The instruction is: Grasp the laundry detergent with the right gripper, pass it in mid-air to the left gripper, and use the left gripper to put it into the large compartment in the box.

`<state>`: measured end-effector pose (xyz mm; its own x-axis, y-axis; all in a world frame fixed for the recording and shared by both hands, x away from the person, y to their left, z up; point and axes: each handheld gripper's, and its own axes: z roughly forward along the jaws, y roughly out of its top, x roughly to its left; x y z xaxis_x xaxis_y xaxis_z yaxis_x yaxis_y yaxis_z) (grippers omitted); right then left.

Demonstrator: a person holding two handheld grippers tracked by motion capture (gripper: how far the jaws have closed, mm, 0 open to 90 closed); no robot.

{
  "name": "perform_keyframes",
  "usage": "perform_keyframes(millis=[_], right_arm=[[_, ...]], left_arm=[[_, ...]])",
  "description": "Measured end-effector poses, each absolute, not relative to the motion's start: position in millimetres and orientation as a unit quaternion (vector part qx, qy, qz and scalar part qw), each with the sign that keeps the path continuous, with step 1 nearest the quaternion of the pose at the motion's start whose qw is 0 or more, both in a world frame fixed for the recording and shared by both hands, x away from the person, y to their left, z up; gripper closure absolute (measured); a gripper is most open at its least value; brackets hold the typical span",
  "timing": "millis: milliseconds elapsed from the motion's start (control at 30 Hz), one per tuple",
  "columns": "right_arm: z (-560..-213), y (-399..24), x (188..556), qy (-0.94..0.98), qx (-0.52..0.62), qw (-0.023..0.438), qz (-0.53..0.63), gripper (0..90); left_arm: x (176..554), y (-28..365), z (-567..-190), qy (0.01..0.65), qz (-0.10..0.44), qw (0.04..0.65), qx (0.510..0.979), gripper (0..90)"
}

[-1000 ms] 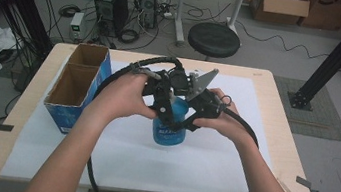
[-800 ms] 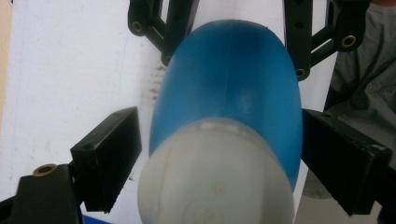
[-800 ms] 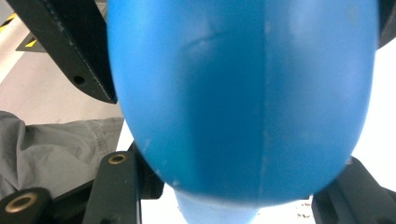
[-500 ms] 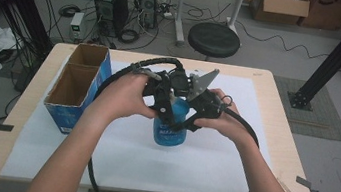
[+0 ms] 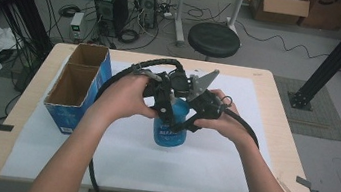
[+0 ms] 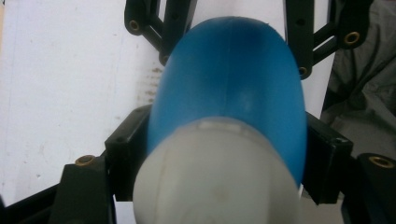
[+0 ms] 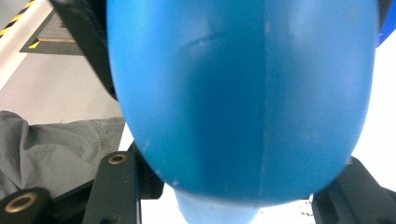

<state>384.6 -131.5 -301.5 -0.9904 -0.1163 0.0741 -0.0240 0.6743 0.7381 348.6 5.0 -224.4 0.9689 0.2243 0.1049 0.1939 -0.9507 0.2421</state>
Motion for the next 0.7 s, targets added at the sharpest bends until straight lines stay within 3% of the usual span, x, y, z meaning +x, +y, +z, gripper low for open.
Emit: perform_keyframes(millis=[700], right_arm=[[-302.2,-130.0,384.5,-0.914,0.047,0.063,-0.399,45.0]], left_arm=[[351.6,8.8,-224.2,0.117,0.038,0.123,0.985,38.2]])
